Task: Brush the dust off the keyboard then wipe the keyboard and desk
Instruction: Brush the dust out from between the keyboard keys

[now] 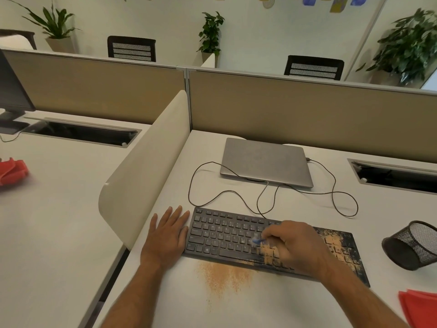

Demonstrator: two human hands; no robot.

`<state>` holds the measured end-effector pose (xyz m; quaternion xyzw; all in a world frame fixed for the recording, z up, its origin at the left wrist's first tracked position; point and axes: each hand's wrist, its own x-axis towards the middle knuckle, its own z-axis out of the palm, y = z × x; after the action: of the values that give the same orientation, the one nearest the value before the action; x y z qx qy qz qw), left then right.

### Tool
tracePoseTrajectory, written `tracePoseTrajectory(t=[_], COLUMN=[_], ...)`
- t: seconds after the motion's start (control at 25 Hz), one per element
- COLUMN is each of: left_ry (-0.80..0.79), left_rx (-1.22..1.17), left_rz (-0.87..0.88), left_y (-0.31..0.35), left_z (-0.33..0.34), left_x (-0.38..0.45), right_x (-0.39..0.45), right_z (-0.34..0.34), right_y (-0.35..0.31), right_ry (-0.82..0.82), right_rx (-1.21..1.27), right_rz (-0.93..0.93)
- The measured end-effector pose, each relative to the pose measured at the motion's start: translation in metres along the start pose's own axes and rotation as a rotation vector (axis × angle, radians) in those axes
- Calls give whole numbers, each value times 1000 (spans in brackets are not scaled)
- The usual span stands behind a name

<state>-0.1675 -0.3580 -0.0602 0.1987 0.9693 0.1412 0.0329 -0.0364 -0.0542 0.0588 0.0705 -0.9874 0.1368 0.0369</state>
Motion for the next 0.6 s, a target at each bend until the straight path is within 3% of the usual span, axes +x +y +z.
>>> tracePoseTrajectory(t=[0.08, 0.2, 0.36, 0.52, 0.6], left_ry=[2, 14, 5, 5, 6], left_rx=[-1, -15, 1, -4, -19], left_rz=[4, 6, 1, 1, 1], left_y=[-1, -1, 0, 0, 0], left_z=[0, 1, 0, 0, 0], left_x=[0, 0, 0, 0, 0], right_x=[1, 0, 4, 1, 2], right_z=[1, 0, -5, -2, -5], right_y=[-2, -10, -7, -12, -9], right_ry=[10, -124, -1, -169, -122], right_rx=[-49, -82, -73, -82, -17], right_rz=[-10, -66, -32, -68, -69])
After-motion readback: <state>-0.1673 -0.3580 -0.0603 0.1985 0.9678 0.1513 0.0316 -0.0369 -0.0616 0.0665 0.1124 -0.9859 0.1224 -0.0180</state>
